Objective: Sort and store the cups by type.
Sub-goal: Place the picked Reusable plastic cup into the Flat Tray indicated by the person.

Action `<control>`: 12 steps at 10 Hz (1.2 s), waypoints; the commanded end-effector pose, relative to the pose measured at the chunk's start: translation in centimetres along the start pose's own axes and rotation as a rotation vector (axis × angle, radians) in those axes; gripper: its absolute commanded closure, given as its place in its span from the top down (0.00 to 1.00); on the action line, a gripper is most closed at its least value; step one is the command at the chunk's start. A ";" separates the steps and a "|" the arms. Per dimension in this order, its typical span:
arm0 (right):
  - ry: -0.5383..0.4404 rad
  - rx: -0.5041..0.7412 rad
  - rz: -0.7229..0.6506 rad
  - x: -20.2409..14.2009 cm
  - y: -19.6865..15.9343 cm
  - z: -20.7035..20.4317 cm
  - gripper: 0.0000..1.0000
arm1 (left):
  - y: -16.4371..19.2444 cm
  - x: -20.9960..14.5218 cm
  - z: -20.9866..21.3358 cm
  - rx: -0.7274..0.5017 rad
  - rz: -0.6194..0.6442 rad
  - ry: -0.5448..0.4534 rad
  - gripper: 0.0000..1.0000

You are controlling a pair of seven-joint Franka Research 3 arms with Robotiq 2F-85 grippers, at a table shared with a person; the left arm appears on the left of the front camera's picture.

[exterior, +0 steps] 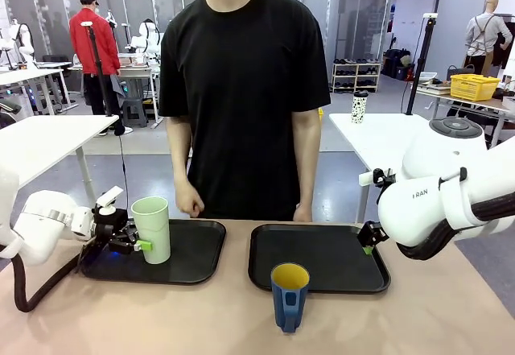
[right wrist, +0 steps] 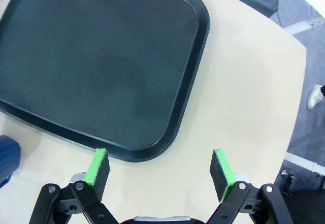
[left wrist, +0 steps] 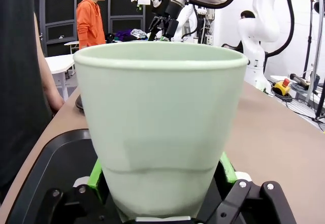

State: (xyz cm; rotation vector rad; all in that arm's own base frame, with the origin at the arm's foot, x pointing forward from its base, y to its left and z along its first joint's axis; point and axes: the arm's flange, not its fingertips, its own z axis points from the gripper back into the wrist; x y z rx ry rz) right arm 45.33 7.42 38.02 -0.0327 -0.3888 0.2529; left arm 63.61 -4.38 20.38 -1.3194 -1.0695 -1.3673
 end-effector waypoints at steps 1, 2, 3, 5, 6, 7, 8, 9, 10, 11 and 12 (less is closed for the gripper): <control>-0.001 -0.001 0.003 0.1 0.0 0.0 1.00 | -0.5 0.0 1.4 0.016 0.013 0.030 1.00; -0.001 -0.001 0.003 0.1 0.0 0.0 1.00 | -1.1 0.3 2.1 0.033 0.009 0.040 1.00; -0.001 -0.001 0.003 0.1 0.0 0.0 1.00 | -1.7 0.4 3.1 0.050 0.018 0.050 1.00; -0.001 -0.001 0.003 0.1 0.0 0.0 1.00 | -3.0 0.9 4.2 0.070 0.029 0.069 1.00; -0.001 -0.001 0.003 0.1 0.0 0.0 1.00 | -4.2 1.0 5.1 0.083 0.041 0.081 1.00; -0.001 -0.001 0.003 0.1 0.0 0.0 1.00 | -5.4 1.6 6.5 0.119 0.045 0.092 1.00; -0.001 -0.001 0.003 0.1 0.0 0.0 1.00 | -7.1 2.7 8.1 0.162 0.035 0.118 1.00; -0.001 -0.001 0.003 0.1 0.0 0.0 1.00 | -8.2 4.0 8.7 0.177 0.038 0.160 1.00; -0.001 -0.001 0.003 0.1 0.0 0.0 1.00 | -8.9 4.9 9.1 0.216 0.040 0.142 1.00; -0.001 -0.001 0.003 0.1 0.0 0.0 1.00 | -9.4 5.5 9.5 0.223 0.039 0.151 1.00; -0.001 -0.001 0.003 0.1 0.0 0.0 1.00 | -9.8 6.1 9.6 0.243 0.032 0.164 1.00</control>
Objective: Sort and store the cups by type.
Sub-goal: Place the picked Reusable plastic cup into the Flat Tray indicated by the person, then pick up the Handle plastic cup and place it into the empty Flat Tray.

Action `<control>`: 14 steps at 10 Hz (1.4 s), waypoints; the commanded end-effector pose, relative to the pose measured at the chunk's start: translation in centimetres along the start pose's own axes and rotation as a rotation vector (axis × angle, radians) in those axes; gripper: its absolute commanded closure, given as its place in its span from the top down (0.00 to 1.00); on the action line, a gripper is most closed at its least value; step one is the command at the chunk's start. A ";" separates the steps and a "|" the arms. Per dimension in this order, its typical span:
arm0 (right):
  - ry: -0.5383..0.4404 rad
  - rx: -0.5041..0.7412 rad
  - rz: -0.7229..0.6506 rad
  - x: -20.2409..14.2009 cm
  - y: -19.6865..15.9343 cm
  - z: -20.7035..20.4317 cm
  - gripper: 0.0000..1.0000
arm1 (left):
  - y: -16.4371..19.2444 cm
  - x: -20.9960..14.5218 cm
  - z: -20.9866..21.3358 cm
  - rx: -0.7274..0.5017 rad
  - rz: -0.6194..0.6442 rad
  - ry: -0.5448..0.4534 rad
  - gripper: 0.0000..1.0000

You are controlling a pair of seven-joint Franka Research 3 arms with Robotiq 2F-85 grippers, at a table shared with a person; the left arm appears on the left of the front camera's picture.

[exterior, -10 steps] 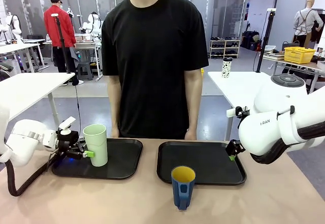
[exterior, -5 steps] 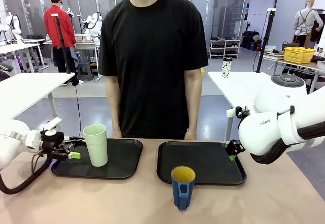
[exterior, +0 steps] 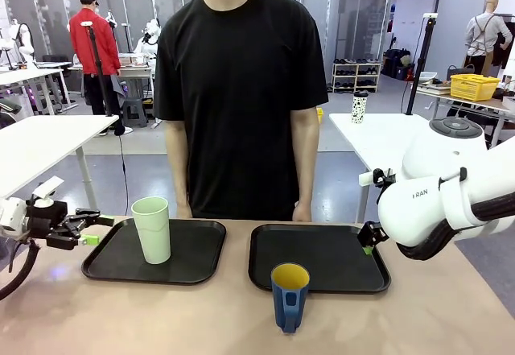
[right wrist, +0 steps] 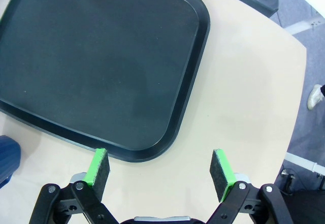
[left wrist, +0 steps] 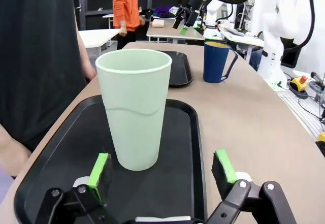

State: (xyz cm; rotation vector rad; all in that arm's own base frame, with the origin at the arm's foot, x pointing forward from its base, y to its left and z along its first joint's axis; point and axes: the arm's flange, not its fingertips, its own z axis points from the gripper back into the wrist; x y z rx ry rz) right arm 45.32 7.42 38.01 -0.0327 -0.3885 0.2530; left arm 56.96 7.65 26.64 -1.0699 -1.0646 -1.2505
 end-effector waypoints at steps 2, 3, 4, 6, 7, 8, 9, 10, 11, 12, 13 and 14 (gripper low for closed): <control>-0.002 -0.001 0.003 0.1 0.0 0.1 1.00 | 0.6 -0.8 -0.3 -0.017 0.004 -0.011 1.00; -0.002 -0.001 0.003 0.1 0.0 0.1 1.00 | 0.6 -0.8 -0.3 -0.017 0.004 -0.011 1.00; -0.002 -0.001 0.003 0.1 0.0 0.1 1.00 | 0.6 -0.8 -0.3 -0.017 0.004 -0.011 1.00; -0.002 -0.001 0.003 0.1 0.0 0.1 1.00 | 0.6 -0.8 -0.3 -0.017 0.004 -0.011 1.00; -0.002 -0.001 0.003 0.1 0.0 0.1 1.00 | 0.6 -0.8 -0.3 -0.017 0.004 -0.011 1.00; -0.002 -0.001 0.003 0.1 0.0 0.1 1.00 | 0.6 -0.8 -0.3 -0.017 0.004 -0.011 1.00; -0.002 -0.001 0.003 0.1 0.0 0.1 1.00 | 0.6 -0.8 -0.3 -0.017 0.004 -0.011 1.00; -0.002 -0.001 0.003 0.1 0.0 0.1 1.00 | 0.6 -0.8 -0.3 -0.017 0.004 -0.011 1.00; -0.002 -0.001 0.003 0.1 0.0 0.1 1.00 | 0.3 -0.9 -0.5 -0.009 0.011 -0.003 1.00; -0.002 -0.001 0.003 0.1 0.0 0.1 1.00 | -0.7 2.3 0.6 -0.016 -0.036 0.110 1.00; -0.002 -0.001 0.003 0.1 0.0 0.1 1.00 | -1.8 5.6 1.5 -0.024 -0.049 0.271 1.00; -0.002 -0.001 0.003 0.1 0.0 0.1 1.00 | -3.0 8.2 1.8 -0.049 -0.049 0.427 1.00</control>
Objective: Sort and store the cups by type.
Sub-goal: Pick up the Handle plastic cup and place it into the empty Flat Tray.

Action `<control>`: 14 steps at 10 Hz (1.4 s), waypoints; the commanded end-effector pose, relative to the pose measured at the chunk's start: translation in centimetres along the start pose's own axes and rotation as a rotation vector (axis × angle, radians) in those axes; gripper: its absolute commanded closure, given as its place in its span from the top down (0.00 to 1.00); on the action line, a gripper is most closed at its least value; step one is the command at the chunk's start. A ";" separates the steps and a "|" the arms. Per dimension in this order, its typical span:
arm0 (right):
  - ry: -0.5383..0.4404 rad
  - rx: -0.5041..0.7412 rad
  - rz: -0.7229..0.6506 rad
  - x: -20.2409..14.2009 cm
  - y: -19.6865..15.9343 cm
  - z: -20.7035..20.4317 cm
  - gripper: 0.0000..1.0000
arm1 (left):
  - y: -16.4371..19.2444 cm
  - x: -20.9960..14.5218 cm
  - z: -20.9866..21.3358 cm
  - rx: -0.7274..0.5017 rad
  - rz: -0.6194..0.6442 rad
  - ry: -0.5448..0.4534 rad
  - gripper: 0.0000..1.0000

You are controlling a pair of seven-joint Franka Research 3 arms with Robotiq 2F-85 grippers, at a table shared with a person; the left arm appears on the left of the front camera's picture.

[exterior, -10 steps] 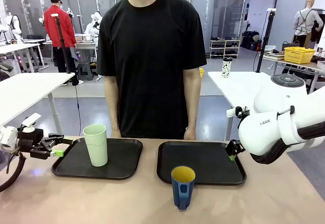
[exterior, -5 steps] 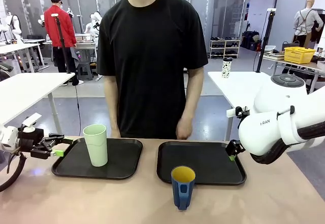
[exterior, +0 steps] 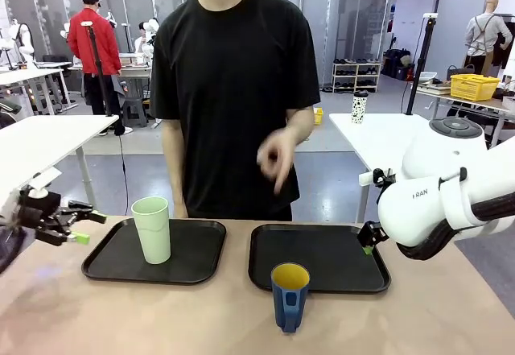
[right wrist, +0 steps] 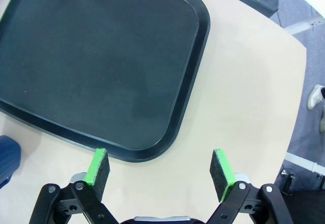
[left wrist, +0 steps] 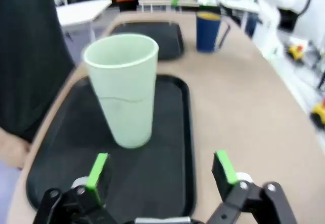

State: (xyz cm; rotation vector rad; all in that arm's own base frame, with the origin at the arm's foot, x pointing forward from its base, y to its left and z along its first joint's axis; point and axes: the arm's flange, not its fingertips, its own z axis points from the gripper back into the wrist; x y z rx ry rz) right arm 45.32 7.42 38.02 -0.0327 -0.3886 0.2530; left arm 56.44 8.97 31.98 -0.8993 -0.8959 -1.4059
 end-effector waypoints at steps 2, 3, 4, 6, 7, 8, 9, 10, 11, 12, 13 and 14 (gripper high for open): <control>-0.002 -0.001 0.003 0.1 0.0 0.0 1.00 | -4.4 7.8 0.9 -0.065 0.021 0.482 1.00; -0.002 -0.001 0.003 0.1 0.0 0.0 1.00 | -5.4 9.2 1.0 -0.067 0.053 0.629 1.00; -0.002 -0.001 0.003 0.1 0.0 0.0 1.00 | -6.3 10.0 0.9 -0.068 0.093 0.740 1.00; -0.002 -0.001 0.003 0.1 0.0 0.0 1.00 | -8.0 10.5 0.0 -0.117 0.187 0.921 1.00; -0.002 -0.001 0.003 0.1 0.0 0.0 1.00 | -8.4 10.5 -0.5 -0.145 0.223 0.934 1.00; -0.002 -0.001 0.003 0.1 0.0 0.0 1.00 | -8.6 10.3 -0.6 -0.153 0.263 0.939 1.00; -0.002 -0.001 0.003 0.1 0.0 0.0 1.00 | -8.6 10.1 -0.3 -0.120 0.277 0.928 1.00; -0.002 -0.001 0.003 0.1 0.0 0.0 1.00 | -8.4 9.9 -0.2 -0.101 0.285 0.916 1.00; -0.002 -0.001 0.003 0.1 0.0 0.0 1.00 | -8.5 9.7 -0.8 -0.132 0.248 0.944 1.00; -0.002 -0.001 0.003 0.1 0.0 0.0 1.00 | -8.5 9.7 -0.8 -0.132 0.248 0.944 1.00; -0.002 -0.001 0.003 0.1 0.0 0.0 1.00 | -8.5 9.7 -0.8 -0.132 0.248 0.944 1.00; -0.002 -0.001 0.003 0.1 0.0 0.0 1.00 | -8.5 9.7 -0.8 -0.132 0.248 0.944 1.00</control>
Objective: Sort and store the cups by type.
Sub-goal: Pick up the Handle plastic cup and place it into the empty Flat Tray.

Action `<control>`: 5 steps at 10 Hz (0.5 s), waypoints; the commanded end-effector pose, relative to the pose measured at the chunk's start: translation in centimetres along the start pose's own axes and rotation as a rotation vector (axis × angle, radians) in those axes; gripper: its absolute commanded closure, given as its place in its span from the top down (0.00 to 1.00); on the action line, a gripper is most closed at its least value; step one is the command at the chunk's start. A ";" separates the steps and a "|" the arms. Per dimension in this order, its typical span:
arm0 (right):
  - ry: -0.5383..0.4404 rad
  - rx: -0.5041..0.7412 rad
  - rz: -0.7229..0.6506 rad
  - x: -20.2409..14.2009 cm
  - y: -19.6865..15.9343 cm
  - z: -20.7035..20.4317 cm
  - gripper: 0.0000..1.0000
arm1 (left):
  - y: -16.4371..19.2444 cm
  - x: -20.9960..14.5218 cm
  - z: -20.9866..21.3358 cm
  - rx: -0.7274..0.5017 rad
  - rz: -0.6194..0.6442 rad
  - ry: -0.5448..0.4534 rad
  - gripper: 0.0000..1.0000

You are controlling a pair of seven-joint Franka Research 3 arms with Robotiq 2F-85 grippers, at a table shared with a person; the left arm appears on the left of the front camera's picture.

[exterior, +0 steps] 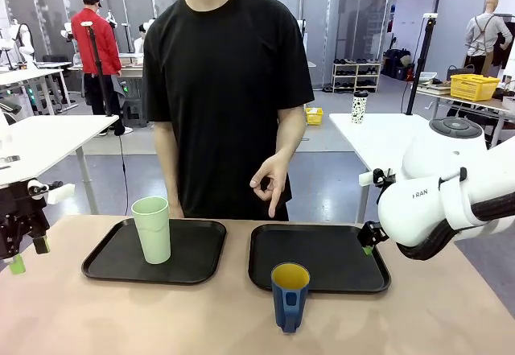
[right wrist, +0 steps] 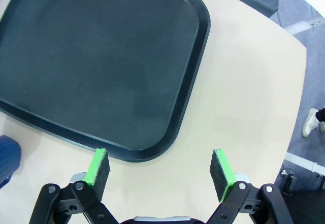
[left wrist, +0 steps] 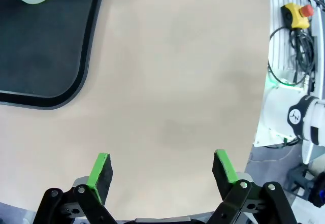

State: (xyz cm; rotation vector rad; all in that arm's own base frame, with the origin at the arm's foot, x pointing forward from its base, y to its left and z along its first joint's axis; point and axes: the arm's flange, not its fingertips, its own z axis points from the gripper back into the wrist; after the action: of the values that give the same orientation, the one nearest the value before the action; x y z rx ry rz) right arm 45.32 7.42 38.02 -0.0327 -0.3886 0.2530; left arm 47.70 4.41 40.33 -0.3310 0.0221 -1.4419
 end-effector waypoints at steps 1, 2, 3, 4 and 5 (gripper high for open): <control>0.000 0.000 0.000 0.0 0.0 0.0 1.00 | 0.0 -0.1 0.0 0.001 -0.008 0.003 1.00; -0.015 0.066 0.241 0.1 0.1 1.3 1.00 | 0.0 -0.1 0.0 0.001 -0.008 0.003 1.00; 0.057 0.033 0.398 -0.1 0.3 3.2 1.00 | 0.0 -0.1 0.0 0.001 -0.008 0.003 1.00; 0.088 0.015 0.540 -0.6 0.4 5.5 1.00 | 0.0 -0.1 0.0 0.001 -0.008 0.003 1.00; 0.115 0.016 0.634 -1.1 0.4 7.1 1.00 | 0.0 -0.1 0.0 0.001 -0.008 0.003 1.00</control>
State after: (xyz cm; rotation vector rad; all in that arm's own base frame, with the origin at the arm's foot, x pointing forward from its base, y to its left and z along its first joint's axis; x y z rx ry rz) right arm 42.52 9.16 41.47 -0.1064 -0.2691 0.7495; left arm 47.71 4.40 40.31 -0.3311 0.0224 -1.4424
